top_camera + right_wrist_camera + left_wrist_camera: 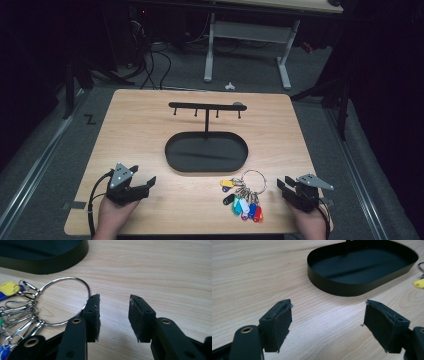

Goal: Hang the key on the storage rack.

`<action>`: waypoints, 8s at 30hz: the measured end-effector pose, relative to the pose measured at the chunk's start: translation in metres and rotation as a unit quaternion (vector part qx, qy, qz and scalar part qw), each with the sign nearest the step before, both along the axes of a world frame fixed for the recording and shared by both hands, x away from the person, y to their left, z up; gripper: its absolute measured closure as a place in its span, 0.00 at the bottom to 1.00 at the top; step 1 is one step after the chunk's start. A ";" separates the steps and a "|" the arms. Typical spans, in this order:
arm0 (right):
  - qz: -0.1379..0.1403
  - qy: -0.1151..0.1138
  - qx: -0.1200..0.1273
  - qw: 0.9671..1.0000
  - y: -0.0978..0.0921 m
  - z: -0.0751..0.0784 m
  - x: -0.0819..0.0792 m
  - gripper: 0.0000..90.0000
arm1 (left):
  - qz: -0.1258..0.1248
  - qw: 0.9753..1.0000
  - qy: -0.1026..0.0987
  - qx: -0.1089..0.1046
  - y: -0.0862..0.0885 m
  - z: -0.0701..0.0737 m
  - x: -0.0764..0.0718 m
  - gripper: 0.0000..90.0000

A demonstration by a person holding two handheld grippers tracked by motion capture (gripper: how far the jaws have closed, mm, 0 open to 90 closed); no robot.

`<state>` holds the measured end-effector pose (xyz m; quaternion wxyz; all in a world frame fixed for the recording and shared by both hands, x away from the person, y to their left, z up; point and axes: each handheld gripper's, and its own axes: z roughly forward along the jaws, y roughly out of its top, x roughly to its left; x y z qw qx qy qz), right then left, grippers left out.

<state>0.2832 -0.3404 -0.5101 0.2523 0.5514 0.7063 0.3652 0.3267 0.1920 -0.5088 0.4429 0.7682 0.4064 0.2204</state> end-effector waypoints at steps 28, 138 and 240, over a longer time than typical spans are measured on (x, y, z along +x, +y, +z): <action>0.082 0.043 -0.055 0.994 0.046 0.004 0.003 0.58 | -0.020 1.000 0.006 0.017 -0.004 -0.004 0.000 0.26; 0.125 0.406 -0.194 0.884 0.074 0.023 0.116 0.91 | -0.036 0.999 0.012 0.002 -0.003 -0.002 -0.002 0.27; 0.195 0.281 -0.200 0.918 0.108 0.224 0.128 0.97 | -0.055 0.998 0.011 -0.015 -0.005 -0.002 -0.002 0.29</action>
